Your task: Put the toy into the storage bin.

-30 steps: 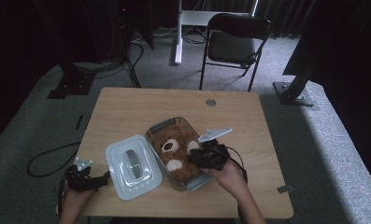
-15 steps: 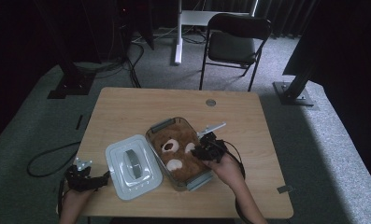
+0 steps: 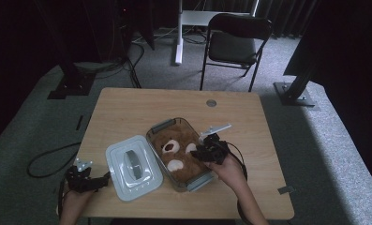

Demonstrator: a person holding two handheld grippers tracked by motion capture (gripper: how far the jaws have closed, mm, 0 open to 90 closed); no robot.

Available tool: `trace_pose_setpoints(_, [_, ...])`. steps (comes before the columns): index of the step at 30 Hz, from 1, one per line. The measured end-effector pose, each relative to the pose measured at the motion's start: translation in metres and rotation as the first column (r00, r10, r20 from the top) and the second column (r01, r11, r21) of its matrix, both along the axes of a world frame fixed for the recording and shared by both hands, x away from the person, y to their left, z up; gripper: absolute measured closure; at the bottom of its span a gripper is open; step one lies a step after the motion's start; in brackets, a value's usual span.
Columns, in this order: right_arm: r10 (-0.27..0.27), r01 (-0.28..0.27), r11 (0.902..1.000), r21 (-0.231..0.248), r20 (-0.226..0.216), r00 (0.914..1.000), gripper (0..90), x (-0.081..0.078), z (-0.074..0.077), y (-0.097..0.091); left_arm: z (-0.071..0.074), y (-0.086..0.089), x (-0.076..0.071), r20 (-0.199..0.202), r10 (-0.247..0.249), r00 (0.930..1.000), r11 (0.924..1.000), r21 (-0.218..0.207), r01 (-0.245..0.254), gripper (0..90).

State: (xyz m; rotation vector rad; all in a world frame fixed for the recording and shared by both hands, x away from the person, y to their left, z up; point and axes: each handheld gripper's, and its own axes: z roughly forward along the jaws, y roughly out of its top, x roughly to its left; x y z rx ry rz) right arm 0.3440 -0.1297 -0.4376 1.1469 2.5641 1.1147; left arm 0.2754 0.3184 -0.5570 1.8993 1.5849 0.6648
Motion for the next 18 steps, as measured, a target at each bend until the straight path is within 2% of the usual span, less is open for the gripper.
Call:
trace_pose_setpoints(2, [0.011,-0.011,0.9998,0.016,0.012,0.9999,51.8,-0.003,0.003,-0.001,0.0,0.0,0.0,0.001,0.001,1.0,1.0,0.0,-0.001,0.7])
trace_pose_setpoints(3, [0.018,-0.019,0.9995,0.025,0.031,0.9994,39.5,-0.005,0.006,0.0,0.0,0.0,0.0,0.0,0.0,1.0,1.0,0.001,0.0,0.7])
trace_pose_setpoints(6, [0.028,-0.029,0.9995,0.013,0.051,0.9983,35.0,-0.01,0.01,0.002,0.0,0.0,0.0,0.001,0.0,1.0,1.0,0.0,0.0,0.7])
trace_pose_setpoints(9, [0.007,-0.011,0.9986,0.053,0.081,0.9967,26.2,-0.015,0.019,-0.001,0.0,0.0,0.0,0.0,0.0,1.0,1.0,0.0,0.0,0.7])
trace_pose_setpoints(12, [-0.002,-0.007,0.9972,0.074,0.125,0.9922,12.2,-0.016,0.023,-0.008,0.0,0.0,0.0,0.0,0.0,1.0,1.0,0.0,0.0,0.7])
trace_pose_setpoints(14, [-0.025,0.013,0.9978,0.065,0.174,0.9845,12.3,-0.016,0.027,-0.014,0.0,0.0,0.0,0.001,0.0,1.0,1.0,0.0,0.0,0.7])
trace_pose_setpoints(16, [-0.085,0.069,0.9948,0.074,0.23,0.9694,12.3,-0.016,0.029,-0.021,0.0,0.0,0.0,0.001,0.0,1.0,1.0,0.0,0.0,0.7])
trace_pose_setpoints(18, [-0.135,0.112,0.9878,0.108,0.229,0.9641,12.3,-0.014,0.029,-0.031,0.0,0.0,0.0,0.001,0.0,1.0,1.0,0.0,0.0,0.7])
